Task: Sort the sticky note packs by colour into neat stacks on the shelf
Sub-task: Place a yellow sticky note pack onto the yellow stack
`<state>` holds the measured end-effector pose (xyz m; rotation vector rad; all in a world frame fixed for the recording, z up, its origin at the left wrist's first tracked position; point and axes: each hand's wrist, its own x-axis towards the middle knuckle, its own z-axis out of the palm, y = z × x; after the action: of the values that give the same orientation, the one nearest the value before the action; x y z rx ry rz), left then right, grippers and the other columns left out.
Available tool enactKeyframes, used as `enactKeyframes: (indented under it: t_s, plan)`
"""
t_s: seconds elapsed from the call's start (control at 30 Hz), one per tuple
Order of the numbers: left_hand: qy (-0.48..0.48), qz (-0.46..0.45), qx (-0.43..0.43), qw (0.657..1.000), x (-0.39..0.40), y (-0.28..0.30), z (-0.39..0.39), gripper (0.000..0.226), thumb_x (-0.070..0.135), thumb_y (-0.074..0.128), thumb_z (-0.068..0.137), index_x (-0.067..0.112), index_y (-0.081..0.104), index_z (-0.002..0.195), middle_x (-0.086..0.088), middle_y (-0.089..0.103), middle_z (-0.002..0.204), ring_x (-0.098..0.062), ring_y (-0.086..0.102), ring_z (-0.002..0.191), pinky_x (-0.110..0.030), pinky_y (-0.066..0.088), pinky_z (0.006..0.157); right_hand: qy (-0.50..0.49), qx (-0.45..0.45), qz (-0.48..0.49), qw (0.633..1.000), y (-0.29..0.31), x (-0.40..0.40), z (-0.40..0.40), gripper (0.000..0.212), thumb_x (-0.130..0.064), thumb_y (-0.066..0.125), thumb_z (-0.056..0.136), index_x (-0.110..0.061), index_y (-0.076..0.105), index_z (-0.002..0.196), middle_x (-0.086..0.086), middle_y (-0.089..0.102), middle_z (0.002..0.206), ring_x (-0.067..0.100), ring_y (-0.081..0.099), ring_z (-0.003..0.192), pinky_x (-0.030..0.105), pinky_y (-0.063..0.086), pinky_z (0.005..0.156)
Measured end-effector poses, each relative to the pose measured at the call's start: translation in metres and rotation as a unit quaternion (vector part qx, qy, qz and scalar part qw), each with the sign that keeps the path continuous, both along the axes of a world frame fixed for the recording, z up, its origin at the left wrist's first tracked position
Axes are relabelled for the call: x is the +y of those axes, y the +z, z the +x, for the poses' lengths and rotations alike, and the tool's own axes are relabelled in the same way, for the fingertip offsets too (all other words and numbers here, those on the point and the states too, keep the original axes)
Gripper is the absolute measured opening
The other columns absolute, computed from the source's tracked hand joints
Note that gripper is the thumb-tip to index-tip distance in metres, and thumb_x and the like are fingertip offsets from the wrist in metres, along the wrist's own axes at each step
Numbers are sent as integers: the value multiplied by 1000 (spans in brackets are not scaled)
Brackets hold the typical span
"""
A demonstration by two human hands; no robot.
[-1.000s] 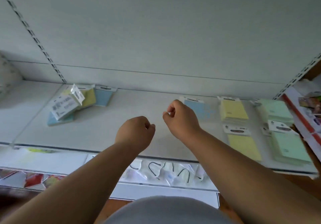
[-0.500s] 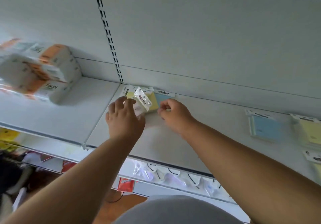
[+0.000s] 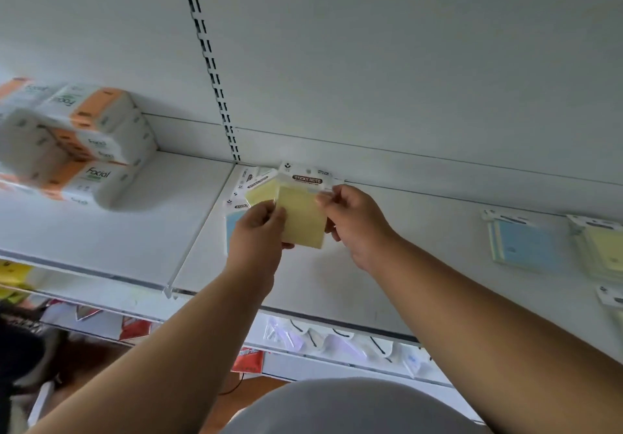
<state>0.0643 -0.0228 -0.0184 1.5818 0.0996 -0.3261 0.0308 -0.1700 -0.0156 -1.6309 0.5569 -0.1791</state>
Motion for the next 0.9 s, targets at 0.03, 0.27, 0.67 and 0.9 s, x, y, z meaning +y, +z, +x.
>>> enactKeyframes:
  t_s: [0.03, 0.27, 0.67, 0.9]
  plan:
    - [-20, -3, 10, 1000, -6, -3, -5, 20, 20, 58, 92, 28, 70, 79, 1, 67, 80, -16, 62, 64, -32, 56, 61, -22, -7, -9, 1000, -1, -7, -6, 11, -27, 66, 85, -19, 60, 80, -5, 58, 67, 13, 52, 56, 23, 40, 50]
    - [-218, 88, -52, 971, -67, -18, -46, 41, 18, 74, 79, 31, 57, 115, 5, 68, 84, -10, 66, 69, -31, 55, 67, -163, 45, -202, 965, -5, -79, -76, 19, -31, 68, 83, -13, 60, 82, 1, 64, 77, 21, 59, 70, 34, 49, 68]
    - [-419, 206, -297, 833, -255, 4, -148, 37, 28, 71, 79, 29, 62, 115, 18, 61, 91, 2, 60, 75, -12, 42, 70, -314, 142, -359, 868, 8, -247, -223, 31, -34, 63, 84, -19, 63, 111, -9, 60, 93, 12, 54, 83, 23, 37, 73]
    - [-405, 274, -342, 803, -370, 4, -191, 36, 31, 65, 85, 24, 61, 120, 6, 63, 106, -14, 60, 94, -24, 45, 81, -261, 167, -377, 873, 18, -357, -258, 30, -25, 62, 84, -16, 63, 113, -4, 63, 94, 19, 61, 91, 25, 38, 71]
